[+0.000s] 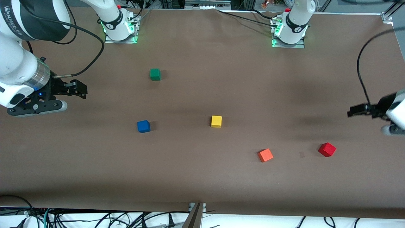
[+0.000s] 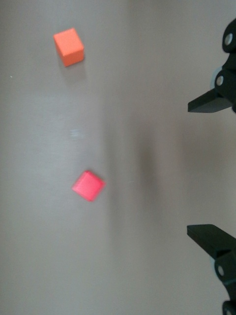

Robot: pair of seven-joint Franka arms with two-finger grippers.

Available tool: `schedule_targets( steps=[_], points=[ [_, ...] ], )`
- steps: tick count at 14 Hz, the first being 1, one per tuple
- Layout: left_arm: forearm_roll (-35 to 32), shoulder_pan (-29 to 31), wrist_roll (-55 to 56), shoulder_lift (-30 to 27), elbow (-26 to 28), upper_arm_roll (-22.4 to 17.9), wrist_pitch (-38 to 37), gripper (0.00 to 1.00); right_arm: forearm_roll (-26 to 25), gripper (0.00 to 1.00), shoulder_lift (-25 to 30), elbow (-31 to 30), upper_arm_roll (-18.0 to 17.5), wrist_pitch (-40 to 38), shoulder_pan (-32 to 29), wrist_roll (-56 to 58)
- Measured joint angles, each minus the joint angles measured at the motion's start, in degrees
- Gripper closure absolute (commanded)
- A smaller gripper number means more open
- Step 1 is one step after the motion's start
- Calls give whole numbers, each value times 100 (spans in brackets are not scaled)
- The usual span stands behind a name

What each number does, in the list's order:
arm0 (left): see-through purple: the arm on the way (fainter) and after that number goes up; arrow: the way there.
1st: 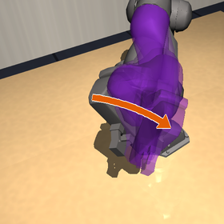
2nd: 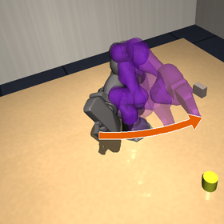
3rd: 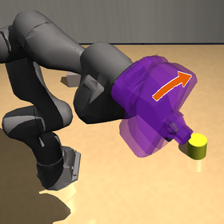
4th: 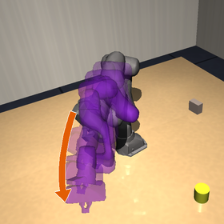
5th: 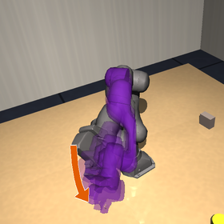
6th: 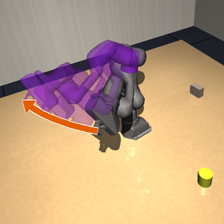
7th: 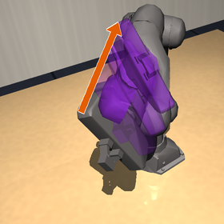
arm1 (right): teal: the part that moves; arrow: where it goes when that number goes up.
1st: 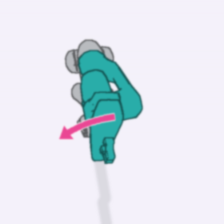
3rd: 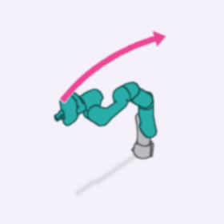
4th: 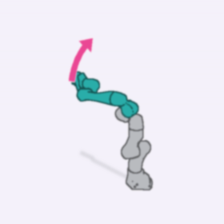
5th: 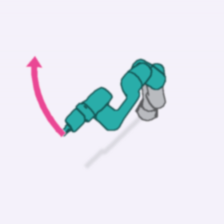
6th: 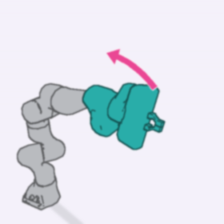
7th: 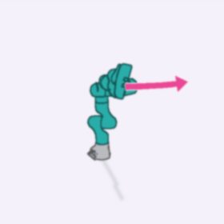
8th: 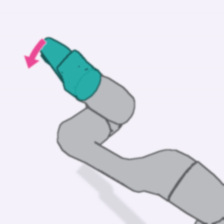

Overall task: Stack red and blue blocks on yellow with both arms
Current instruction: 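Reach the left gripper to the red cube and grasp it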

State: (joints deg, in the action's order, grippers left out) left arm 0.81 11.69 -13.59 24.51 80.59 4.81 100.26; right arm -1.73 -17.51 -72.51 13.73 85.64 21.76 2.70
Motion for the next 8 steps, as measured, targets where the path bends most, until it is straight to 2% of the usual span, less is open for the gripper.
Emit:
schedule_targets(
  steps=[5,8],
  points=[
    [-1,22,-1980,1443,12,2,1694,0,0,0,0,11,0,1,2,-1],
    [-1,34,-2585,1903,250,-2,2612,0,0,0,0,15,0,8,0,-28]
  ],
)
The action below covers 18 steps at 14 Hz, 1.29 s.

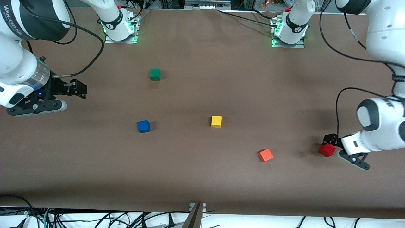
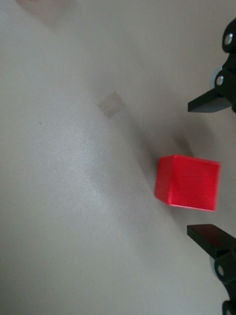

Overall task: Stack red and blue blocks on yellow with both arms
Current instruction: 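Reach the left gripper to the red cube and grasp it, then carry the red cube with the left gripper over the yellow cube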

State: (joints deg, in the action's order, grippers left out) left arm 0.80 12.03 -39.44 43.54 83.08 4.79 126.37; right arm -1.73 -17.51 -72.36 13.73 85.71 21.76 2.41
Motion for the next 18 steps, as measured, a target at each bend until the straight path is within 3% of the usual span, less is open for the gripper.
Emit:
schedule_targets(
  steps=[2,7,9,10,15,18],
  points=[
    [0,12,-221,60,233,-4,455,0,0,0,-21,0,-4,82,3,-3],
    [-183,30,-331,75,386,-15,675,0,-1,0,-122,0,-44,185,90,-4],
    [-214,89,-332,128,401,-20,694,89,-1,0,-122,1,-51,185,152,-138],
    [-216,150,-340,164,407,-21,719,100,11,0,-119,5,-53,188,187,-347],
    [-214,232,-102,114,333,187,719,100,316,0,-53,48,-69,192,301,-711],
    [-220,-1,1264,-198,227,643,383,100,318,0,-54,48,-67,191,303,-714]
  ],
)
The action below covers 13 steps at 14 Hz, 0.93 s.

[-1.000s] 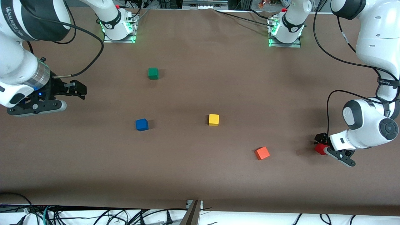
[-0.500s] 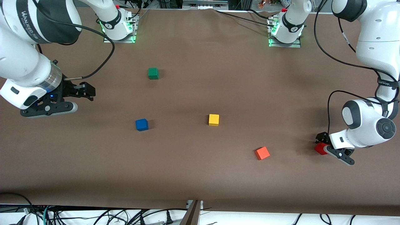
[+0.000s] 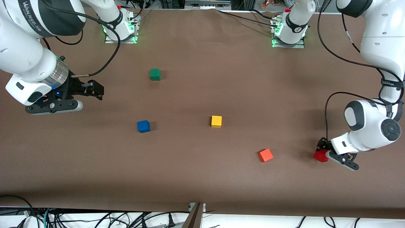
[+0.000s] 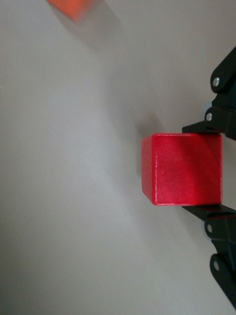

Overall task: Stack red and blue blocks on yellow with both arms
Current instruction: 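Carry the red cube with the left gripper over the yellow cube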

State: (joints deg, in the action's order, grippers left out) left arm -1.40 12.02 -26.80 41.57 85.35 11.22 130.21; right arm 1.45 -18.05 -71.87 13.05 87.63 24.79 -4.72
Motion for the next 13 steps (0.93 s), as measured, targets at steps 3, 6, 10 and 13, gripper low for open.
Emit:
schedule_targets(
  steps=[3,6,10,13],
  points=[
    [0,-836,1925,-391,-118,94,-632,100,1,0,0,0,3,0,-1,-2],
    [-2,-1975,4145,-508,-254,113,-949,100,2,0,0,0,4,0,-1,-2],
    [-3,-3203,6065,-375,-248,72,-975,100,4,0,0,0,4,-1,-1,-2],
    [-3,-3550,6258,-200,-243,50,-972,100,16,0,0,0,4,-1,0,-7]
  ],
)
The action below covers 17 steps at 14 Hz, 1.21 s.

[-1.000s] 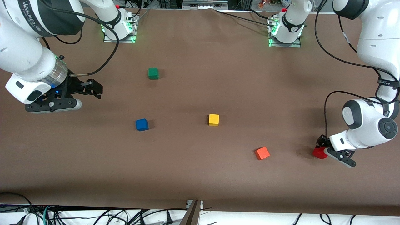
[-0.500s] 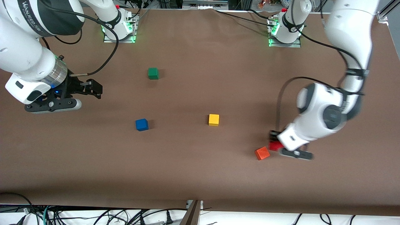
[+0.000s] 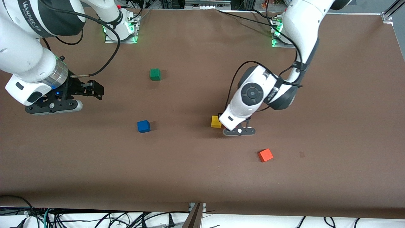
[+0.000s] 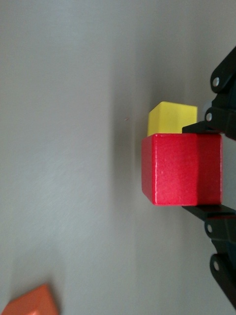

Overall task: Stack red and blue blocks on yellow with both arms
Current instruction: 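Carry the red cube with the left gripper over the yellow cube, then lower the red cube onto the yellow cube and open the left gripper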

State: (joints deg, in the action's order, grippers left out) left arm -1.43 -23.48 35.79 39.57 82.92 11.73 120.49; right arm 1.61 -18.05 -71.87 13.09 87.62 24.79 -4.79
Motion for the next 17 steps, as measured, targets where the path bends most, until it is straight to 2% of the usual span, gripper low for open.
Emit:
schedule_targets(
  steps=[2,5,8,11,14,17],
  points=[
    [0,-251,214,130,0,-41,119,100,82,0,1,0,0,-12,0,-3],
    [-20,-414,252,185,0,-58,224,100,151,0,110,2,-84,-683,4,-4],
    [-521,-521,278,231,0,-58,227,100,149,0,456,-35,-198,-1081,29,-79],
    [-691,-557,300,268,0,-59,316,100,149,0,935,-515,-27,-1098,-10,-83],
    [-692,-563,300,295,0,-61,334,100,144,0,1410,-1200,21,-732,-21,-88],
    [-692,-569,307,345,-7,-62,359,100,73,0,1481,-1405,51,-652,-57,-110]
  ],
)
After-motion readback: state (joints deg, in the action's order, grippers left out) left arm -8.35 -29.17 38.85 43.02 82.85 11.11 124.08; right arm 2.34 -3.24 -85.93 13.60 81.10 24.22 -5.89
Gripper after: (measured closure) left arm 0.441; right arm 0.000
